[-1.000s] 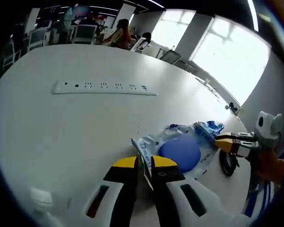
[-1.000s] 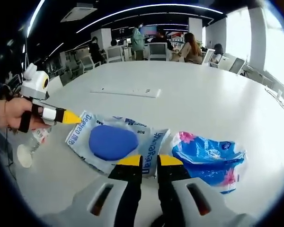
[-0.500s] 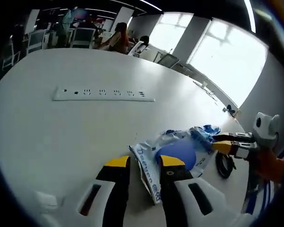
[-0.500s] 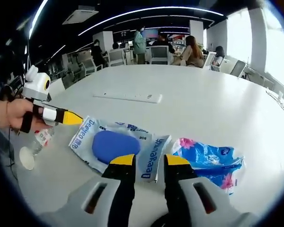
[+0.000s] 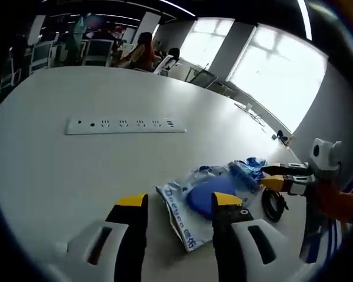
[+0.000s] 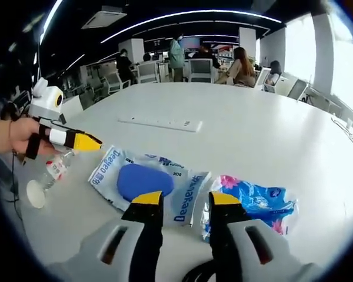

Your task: Arrange the tabletop items into an orderly group along one side of the table until the central work area is clear of visible clutter.

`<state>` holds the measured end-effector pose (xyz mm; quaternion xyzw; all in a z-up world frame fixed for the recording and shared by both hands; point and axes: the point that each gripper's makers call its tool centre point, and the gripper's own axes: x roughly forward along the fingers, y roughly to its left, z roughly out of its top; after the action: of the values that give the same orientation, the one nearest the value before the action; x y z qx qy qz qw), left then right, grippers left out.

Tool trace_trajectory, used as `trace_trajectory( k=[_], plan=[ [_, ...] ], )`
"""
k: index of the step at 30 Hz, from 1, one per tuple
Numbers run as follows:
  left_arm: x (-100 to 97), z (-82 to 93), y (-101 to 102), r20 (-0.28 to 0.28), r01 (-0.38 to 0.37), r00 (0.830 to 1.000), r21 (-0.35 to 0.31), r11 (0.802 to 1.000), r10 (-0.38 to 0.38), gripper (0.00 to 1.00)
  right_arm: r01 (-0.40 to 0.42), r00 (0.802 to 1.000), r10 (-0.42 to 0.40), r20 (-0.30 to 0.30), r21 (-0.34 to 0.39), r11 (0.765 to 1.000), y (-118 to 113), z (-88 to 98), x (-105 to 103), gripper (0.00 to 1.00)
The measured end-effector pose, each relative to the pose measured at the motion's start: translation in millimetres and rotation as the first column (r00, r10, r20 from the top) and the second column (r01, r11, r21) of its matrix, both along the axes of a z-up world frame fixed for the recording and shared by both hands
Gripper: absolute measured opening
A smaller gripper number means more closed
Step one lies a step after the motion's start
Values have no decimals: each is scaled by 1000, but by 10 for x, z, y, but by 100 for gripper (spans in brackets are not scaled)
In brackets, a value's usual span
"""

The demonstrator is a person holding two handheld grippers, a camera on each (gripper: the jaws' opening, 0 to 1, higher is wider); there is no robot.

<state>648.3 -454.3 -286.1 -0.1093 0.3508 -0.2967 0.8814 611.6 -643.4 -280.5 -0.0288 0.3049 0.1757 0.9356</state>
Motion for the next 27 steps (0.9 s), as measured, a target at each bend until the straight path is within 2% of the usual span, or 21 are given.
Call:
trace_trajectory(
  k=[5,14,27],
  plan=[
    [-24,54,6,15,19,1000,3,1000,-19,53,-12,1000,12,3,2,1000,5,32,2,32],
    [-102,145,45,18,47,999,2,999,-47,64,-42,999,42,-7,3,999,39,76,-30,40],
    [-217,359,144,37,59,998,1,998,-59,73,-84,996,84,-15,27,996,75,201,-92,48]
  ],
)
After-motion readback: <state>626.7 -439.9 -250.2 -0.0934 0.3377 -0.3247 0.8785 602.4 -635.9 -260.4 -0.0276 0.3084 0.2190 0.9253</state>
